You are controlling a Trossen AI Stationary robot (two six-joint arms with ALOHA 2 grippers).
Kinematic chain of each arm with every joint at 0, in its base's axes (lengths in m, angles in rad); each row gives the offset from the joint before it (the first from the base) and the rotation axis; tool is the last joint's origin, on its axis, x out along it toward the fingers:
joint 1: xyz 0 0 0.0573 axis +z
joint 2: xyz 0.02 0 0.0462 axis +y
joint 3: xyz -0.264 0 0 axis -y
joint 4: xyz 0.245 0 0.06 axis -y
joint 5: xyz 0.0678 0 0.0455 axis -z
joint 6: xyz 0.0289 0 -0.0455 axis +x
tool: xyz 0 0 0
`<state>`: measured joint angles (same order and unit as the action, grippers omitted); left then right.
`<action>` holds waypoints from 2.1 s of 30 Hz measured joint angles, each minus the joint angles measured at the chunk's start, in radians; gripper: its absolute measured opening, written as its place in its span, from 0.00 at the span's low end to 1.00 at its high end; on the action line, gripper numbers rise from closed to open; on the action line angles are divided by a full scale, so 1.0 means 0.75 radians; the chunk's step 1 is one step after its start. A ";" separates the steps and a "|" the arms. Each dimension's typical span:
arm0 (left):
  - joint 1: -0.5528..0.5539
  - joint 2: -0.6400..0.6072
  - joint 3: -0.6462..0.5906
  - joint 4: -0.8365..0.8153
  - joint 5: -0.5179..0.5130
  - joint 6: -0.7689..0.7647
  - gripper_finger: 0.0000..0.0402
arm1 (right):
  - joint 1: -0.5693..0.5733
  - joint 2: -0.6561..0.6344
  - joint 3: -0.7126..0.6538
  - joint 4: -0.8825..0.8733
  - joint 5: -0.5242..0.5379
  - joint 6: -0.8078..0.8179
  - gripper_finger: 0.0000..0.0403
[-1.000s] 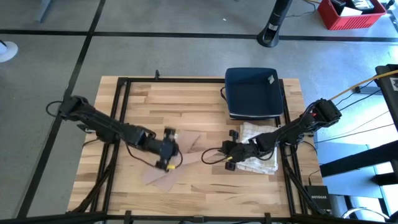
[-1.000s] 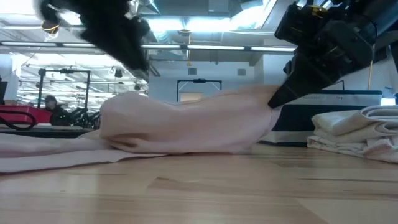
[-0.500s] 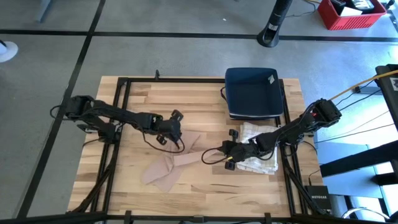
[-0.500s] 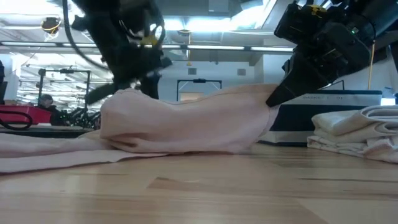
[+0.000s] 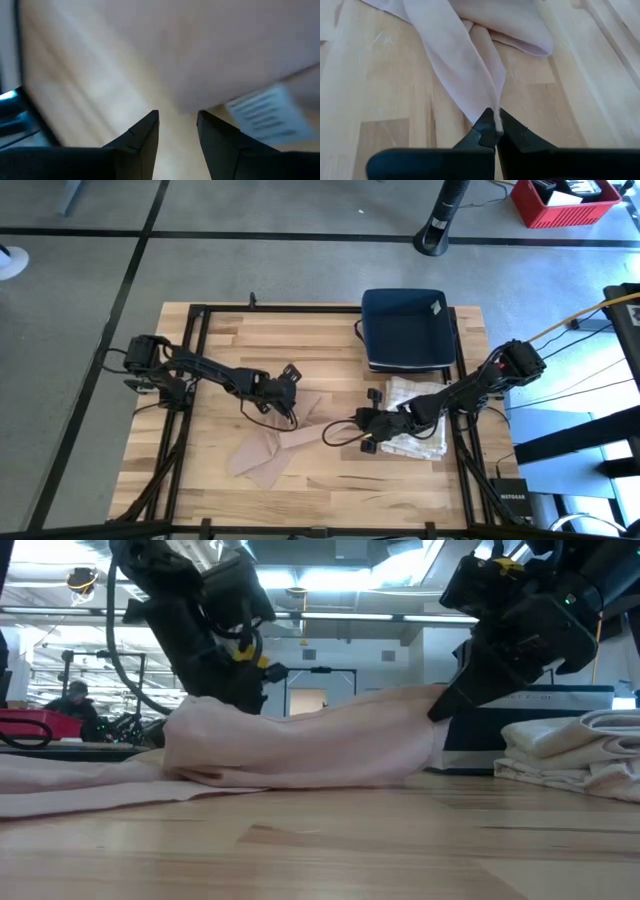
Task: Fold towel
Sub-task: Fold the light brown towel
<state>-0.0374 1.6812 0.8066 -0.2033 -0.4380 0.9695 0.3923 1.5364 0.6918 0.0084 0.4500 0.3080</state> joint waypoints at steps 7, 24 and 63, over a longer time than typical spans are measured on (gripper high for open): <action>-0.012 -0.049 0.001 -0.059 -0.143 -0.132 0.32 | 0.000 0.002 0.000 -0.002 -0.007 -0.002 0.01; -0.006 -0.038 0.001 0.082 0.153 -0.069 0.32 | 0.000 0.002 0.000 -0.002 -0.007 -0.003 0.01; -0.156 -0.970 0.683 -0.771 -0.124 -1.328 0.02 | -0.111 -0.576 0.614 -0.260 0.357 -0.755 0.01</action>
<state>-0.1540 0.9537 1.3192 -0.7815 -0.5308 -0.0264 0.3090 1.1042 1.1525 -0.1863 0.7175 -0.2584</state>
